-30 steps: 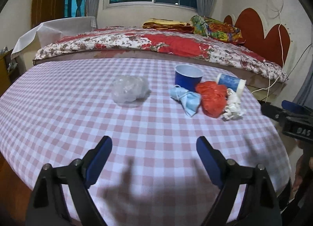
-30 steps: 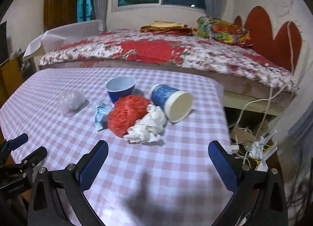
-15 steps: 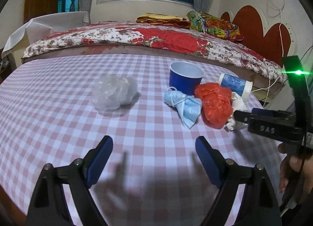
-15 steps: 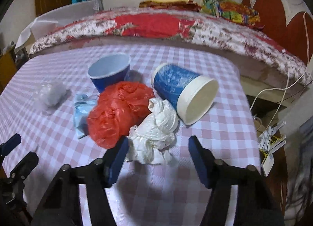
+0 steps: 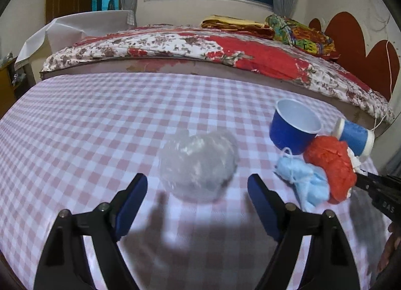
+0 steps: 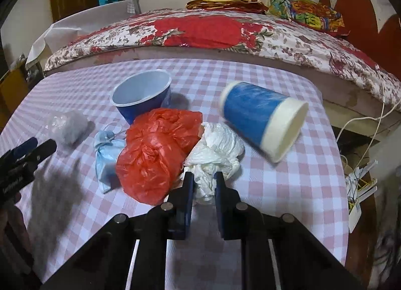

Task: Collect trash
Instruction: 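Grasp the clear plastic bag with the left tool while the right tool grasps the white tissue, then carry the plastic bag and white tissue over the black bin with both tools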

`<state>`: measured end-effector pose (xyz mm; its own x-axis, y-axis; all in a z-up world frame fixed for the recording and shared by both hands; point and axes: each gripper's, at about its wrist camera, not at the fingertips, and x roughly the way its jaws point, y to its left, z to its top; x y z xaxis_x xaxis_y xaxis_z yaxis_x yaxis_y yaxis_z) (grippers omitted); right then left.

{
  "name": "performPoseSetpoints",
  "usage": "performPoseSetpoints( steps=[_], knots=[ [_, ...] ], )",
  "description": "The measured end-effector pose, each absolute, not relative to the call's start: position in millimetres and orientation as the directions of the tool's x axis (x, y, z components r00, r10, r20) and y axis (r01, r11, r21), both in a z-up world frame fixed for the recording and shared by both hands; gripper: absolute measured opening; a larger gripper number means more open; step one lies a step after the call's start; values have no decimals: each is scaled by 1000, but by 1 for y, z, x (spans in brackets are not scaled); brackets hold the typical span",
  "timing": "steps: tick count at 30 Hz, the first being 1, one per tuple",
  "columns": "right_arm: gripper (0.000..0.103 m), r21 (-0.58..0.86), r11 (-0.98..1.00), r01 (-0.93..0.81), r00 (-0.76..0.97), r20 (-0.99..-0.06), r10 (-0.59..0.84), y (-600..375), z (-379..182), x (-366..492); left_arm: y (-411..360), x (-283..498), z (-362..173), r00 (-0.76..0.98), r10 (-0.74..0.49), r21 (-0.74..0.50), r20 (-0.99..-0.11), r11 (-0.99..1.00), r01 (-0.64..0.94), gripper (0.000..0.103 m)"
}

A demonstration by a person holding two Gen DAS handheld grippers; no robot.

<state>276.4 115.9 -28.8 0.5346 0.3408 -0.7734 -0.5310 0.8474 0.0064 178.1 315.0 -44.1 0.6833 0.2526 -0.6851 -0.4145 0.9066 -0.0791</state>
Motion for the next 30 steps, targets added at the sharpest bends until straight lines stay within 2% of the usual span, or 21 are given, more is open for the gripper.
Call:
performPoseSetpoints(
  steps=[4, 7, 8, 9, 10, 11, 13, 14, 15, 16, 30],
  knots=[
    [17, -2, 837, -548, 528, -776, 344, 125, -29, 280, 325, 194, -52, 664, 215, -97, -716, 911, -400, 67],
    [17, 4, 841, -540, 528, -777, 343, 123, -28, 280, 327, 201, -54, 658, 180, -114, -731, 919, -378, 46],
    [20, 4, 843, -539, 530, -776, 342, 123, -28, 280, 327, 202, -56, 656, 169, -120, -736, 920, -372, 35],
    [27, -4, 847, -532, 535, -777, 332, 122, -29, 280, 327, 202, -55, 660, 163, -126, -734, 922, -367, 26],
    [51, -16, 850, -527, 539, -779, 320, 122, -30, 280, 327, 200, -54, 669, 160, -130, -726, 923, -362, 26],
    [64, -19, 848, -529, 540, -778, 320, 123, -32, 280, 325, 197, -52, 676, 163, -129, -718, 924, -360, 24],
    [64, -18, 845, -534, 526, -790, 316, 124, -36, 281, 322, 191, -51, 686, 159, -133, -710, 927, -351, 23],
    [57, -7, 843, -538, 516, -793, 323, 124, -37, 282, 318, 187, -50, 690, 158, -133, -707, 928, -349, 23],
    [44, 13, 839, -544, 502, -796, 338, 123, -39, 283, 315, 183, -49, 693, 160, -130, -703, 929, -346, 23],
    [21, 19, 839, -544, 495, -800, 339, 123, -40, 282, 311, 179, -48, 696, 158, -130, -700, 931, -342, 23],
    [18, 59, 832, -552, 561, -711, 423, 88, -8, 236, 264, 142, -42, 717, 127, -145, -685, 941, -305, 23]
  ],
)
